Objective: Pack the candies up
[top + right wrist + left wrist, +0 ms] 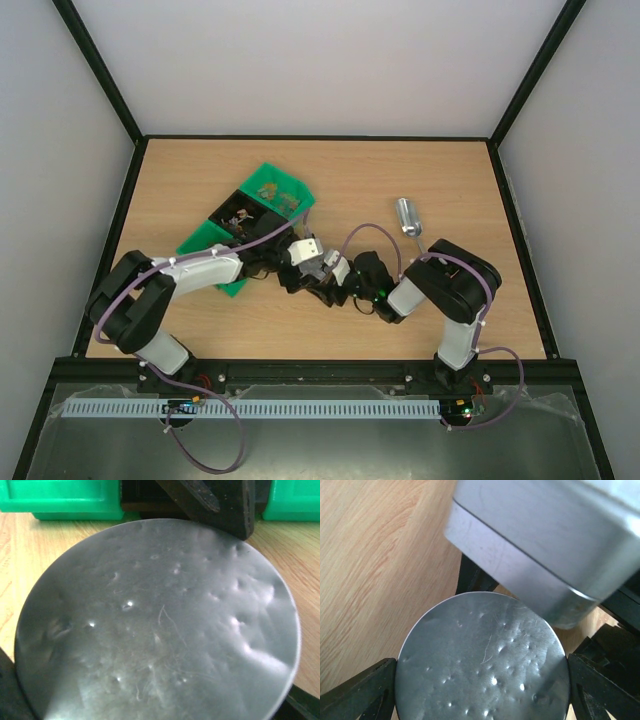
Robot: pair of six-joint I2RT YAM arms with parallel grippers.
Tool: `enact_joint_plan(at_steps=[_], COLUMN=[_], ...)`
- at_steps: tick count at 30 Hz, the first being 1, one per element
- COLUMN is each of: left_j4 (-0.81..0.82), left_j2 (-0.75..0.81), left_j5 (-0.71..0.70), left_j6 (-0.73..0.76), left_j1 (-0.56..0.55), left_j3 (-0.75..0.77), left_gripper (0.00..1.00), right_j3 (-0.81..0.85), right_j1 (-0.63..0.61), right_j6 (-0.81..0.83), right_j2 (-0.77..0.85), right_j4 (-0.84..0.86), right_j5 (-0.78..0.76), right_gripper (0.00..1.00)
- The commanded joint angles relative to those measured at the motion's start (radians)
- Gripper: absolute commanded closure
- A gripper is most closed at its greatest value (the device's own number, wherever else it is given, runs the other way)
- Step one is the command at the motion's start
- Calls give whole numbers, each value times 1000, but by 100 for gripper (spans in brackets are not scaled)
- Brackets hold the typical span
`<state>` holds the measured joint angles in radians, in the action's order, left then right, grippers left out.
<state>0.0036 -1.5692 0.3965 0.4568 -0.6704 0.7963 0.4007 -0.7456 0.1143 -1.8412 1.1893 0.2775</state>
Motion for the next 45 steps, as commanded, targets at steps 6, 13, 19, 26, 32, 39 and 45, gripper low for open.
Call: enact_joint_plan(at_steps=[6,13,19,26,32,39,45], left_j4=[-297,-651,-733,-572,-173,-25,28], left_j2=[-57,-179,-276,-149,87,95,84], left_j5=[207,274,264,331,194,6,-32], left_j6=[410,905,909,540,151,-75,-135], left_j1=[77,83,117,173,165,78,39], left_j3=[104,268,432,330,67,-11,-48], left_gripper=[17,16,5,1,0,0,0], right_j3=[-45,-41,-13,-10,-7,15,30], right_j1=[0,0,0,0,-1,-1,-3], right_j6=[87,168,71,3,-56,-33,-33], right_j2=[5,15,0,-6,-17,-49,-58], right_j4=[-103,-157,-148,-106,-83,-83,-80], right_j5=[249,320,270,122,45,-47,-63], right_gripper=[66,66,66,66,66,66,65])
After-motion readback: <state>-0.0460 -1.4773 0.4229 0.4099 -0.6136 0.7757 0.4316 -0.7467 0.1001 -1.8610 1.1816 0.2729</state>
